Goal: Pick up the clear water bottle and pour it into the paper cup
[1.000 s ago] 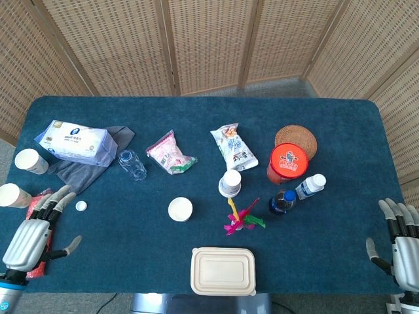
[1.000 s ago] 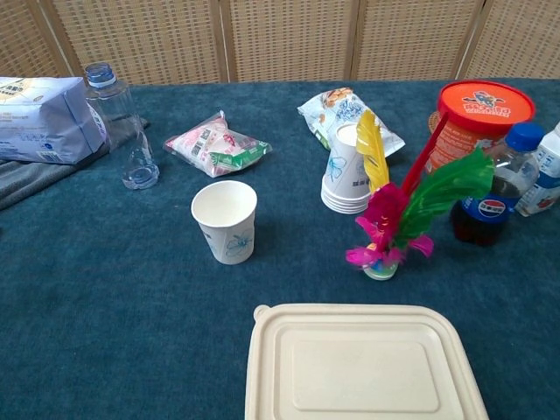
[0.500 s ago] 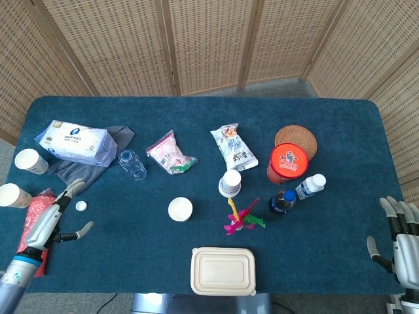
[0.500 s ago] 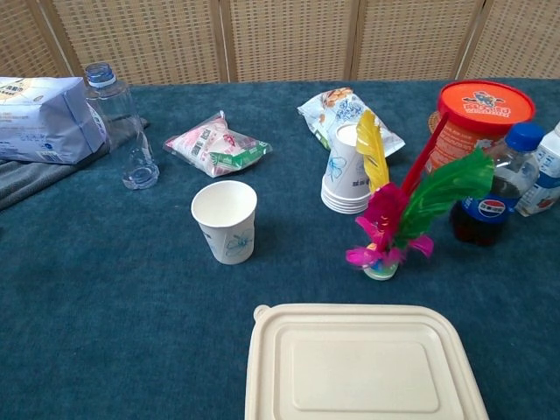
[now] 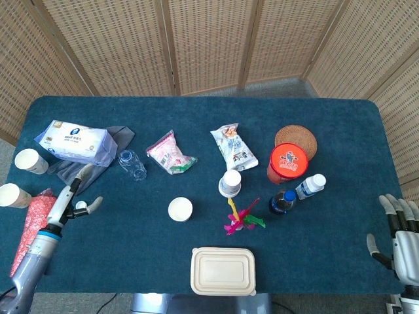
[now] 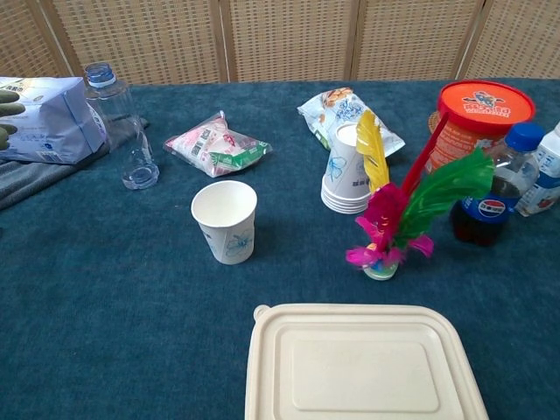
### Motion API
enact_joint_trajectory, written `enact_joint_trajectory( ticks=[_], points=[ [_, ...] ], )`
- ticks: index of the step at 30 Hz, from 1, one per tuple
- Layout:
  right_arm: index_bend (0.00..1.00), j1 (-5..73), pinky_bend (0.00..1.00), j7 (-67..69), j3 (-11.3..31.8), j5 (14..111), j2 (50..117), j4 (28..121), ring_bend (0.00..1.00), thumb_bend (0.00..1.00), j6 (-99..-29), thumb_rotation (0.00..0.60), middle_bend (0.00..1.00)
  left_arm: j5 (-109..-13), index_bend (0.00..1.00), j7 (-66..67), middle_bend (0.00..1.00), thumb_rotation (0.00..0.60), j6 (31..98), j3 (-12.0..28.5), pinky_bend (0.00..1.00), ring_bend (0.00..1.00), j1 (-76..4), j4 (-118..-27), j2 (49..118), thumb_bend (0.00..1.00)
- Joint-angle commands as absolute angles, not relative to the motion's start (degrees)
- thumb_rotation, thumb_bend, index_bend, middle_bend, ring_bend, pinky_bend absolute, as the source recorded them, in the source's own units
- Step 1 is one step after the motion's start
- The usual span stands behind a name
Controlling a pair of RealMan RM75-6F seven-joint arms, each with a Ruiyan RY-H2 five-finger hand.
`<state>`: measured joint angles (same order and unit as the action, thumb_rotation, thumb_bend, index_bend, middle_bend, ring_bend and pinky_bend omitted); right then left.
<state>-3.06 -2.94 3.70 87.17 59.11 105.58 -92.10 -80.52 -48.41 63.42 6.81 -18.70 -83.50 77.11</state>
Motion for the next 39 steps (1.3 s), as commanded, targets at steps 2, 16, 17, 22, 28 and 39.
enact_joint_trajectory(
  ticks=[2,16,17,22,28,39],
  points=[
    [0.00,-3.1,0.00,-2.9,3.7,87.1,58.9,105.8,0.00,0.46,-92.1,0.600,0.02,-79.5,0.00,-49.8,0.00,0.418,62.8,8.5,0.00,0.00,-20.4,-79.8,80.8,0.35],
    [0.00,-4.4,0.00,-2.7,3.4,86.5,57.8,106.6,0.00,0.46,-93.5,0.600,0.02,-77.2,0.00,-54.4,0.00,0.391,58.0,11.9,0.00,0.00,-25.8,-72.7,88.3,0.34],
    [0.00,-4.5,0.00,-2.7,3.4,86.4,57.6,106.7,0.00,0.46,-93.6,0.600,0.02,-77.1,0.00,-54.7,0.00,0.391,57.8,12.1,0.00,0.00,-26.1,-72.2,88.7,0.34],
    [0.00,-4.9,0.00,-2.8,3.3,86.4,57.2,107.2,0.00,0.46,-94.1,0.600,0.02,-77.4,0.00,-56.1,0.00,0.391,57.5,12.6,0.00,0.00,-27.4,-69.6,90.9,0.34],
    [0.00,-5.1,0.00,-2.9,3.4,86.3,57.0,107.6,0.00,0.46,-94.1,0.600,0.02,-77.7,0.00,-54.8,0.00,0.392,56.9,12.6,0.00,0.00,-29.0,-65.4,93.5,0.34],
    [0.00,-5.3,0.00,-3.0,3.4,85.9,56.2,108.4,0.00,0.46,-94.0,0.600,0.02,-78.6,0.00,-57.1,0.00,0.385,56.4,12.8,0.00,0.00,-31.5,-60.2,96.7,0.34]
  ],
)
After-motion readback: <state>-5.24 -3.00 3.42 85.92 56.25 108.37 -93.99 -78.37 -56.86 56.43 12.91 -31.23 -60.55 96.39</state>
